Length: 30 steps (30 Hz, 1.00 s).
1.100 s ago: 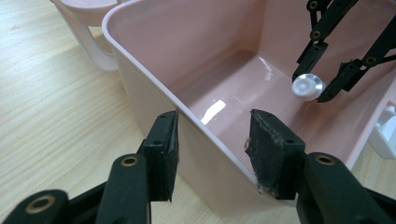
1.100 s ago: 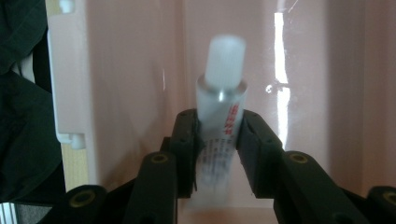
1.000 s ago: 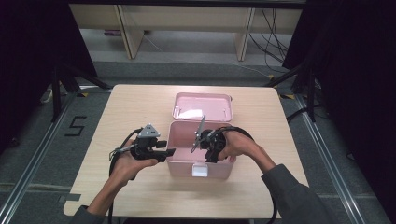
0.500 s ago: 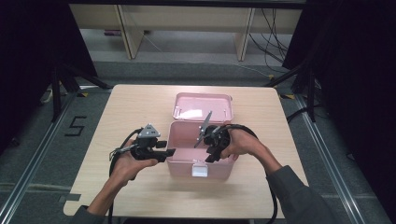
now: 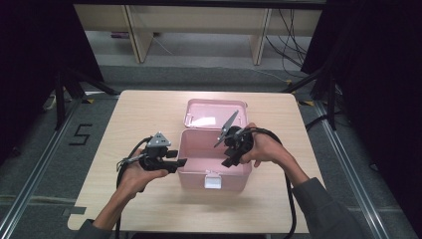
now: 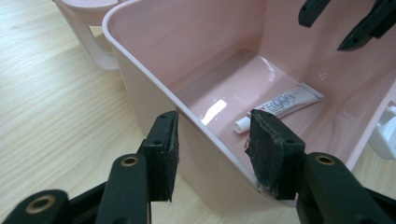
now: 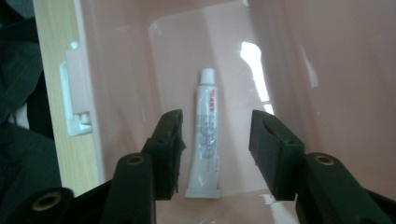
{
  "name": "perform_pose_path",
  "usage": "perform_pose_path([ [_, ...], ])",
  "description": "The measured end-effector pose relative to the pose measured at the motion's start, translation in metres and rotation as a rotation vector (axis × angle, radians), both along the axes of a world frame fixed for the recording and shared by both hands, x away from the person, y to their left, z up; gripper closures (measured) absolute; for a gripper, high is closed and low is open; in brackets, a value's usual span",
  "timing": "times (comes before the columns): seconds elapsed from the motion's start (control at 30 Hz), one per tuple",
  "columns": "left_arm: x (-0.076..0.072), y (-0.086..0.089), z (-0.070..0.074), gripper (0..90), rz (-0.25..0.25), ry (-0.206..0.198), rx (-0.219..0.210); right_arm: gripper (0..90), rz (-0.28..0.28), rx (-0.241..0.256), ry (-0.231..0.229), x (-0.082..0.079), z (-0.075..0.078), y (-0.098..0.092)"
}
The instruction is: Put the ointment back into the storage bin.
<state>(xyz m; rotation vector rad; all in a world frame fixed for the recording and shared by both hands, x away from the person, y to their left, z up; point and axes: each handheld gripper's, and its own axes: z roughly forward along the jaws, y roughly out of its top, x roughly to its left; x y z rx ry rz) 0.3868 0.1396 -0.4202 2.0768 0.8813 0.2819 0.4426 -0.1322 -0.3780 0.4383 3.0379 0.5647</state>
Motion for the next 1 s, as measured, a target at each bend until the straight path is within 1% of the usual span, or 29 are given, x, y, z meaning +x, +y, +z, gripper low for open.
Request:
perform_pose_path([
  [0.07,0.000,0.000,0.000,52.8,0.001,0.002,0.000,54.1,-0.012,0.026,-0.009,0.002,0.003,-0.003],
  [0.1,0.000,0.000,0.000,52.8,0.001,0.002,0.000,54.1,-0.029,0.044,-0.001,0.001,0.004,-0.004],
  [0.13,0.000,0.000,0.000,52.8,0.001,0.001,0.000,53.9,-0.029,0.054,-0.003,0.002,0.006,-0.006],
  [0.2,0.000,0.000,0.000,52.8,0.001,0.001,0.000,53.7,-0.058,0.067,-0.012,0.003,0.008,-0.008],
  [0.23,0.000,0.000,0.000,52.8,0.001,0.002,0.000,53.5,-0.047,0.071,-0.031,0.005,0.009,-0.010],
  [0.3,0.000,0.000,0.000,52.8,-0.001,0.000,0.001,53.2,-0.072,0.080,-0.038,0.005,0.011,-0.012],
  [0.37,0.000,0.000,0.000,52.7,0.004,-0.001,0.000,53.0,-0.076,0.082,-0.040,0.006,0.012,-0.013],
  [0.4,0.000,0.000,0.000,52.7,0.004,0.001,-0.004,52.6,-0.095,0.094,-0.047,0.006,0.014,-0.015],
  [0.47,0.000,0.000,0.000,52.6,0.002,0.000,-0.003,52.2,-0.095,0.097,-0.049,0.007,0.016,-0.017],
  [0.53,0.001,0.000,0.000,52.5,0.004,-0.003,0.004,51.7,-0.117,0.100,-0.048,0.007,0.018,-0.018],
  [0.63,0.000,0.000,0.000,52.2,0.000,0.001,-0.004,51.0,-0.111,0.113,-0.056,0.009,0.020,-0.020],
  [0.67,0.000,0.000,0.000,52.1,0.002,0.000,-0.001,50.7,-0.141,0.112,-0.048,0.008,0.021,-0.021],
  [0.77,0.000,0.000,0.000,52.0,0.004,-0.001,0.003,50.5,-0.161,0.128,-0.066,0.012,0.024,-0.025],
  [0.8,0.001,0.000,0.000,51.8,-0.001,0.000,-0.005,49.9,-0.176,0.134,-0.063,0.013,0.025,-0.027],
  [0.87,0.001,0.000,0.000,51.7,0.004,-0.003,0.003,49.5,-0.206,0.142,-0.063,0.014,0.027,-0.029],
  [0.9,0.000,0.000,0.000,51.7,0.004,-0.004,0.004,49.2,-0.217,0.146,-0.073,0.016,0.028,-0.031],
  [1.0,0.001,0.000,0.000,51.4,-0.001,0.002,-0.004,48.9,-0.236,0.164,-0.079,0.018,0.030,-0.035],
])
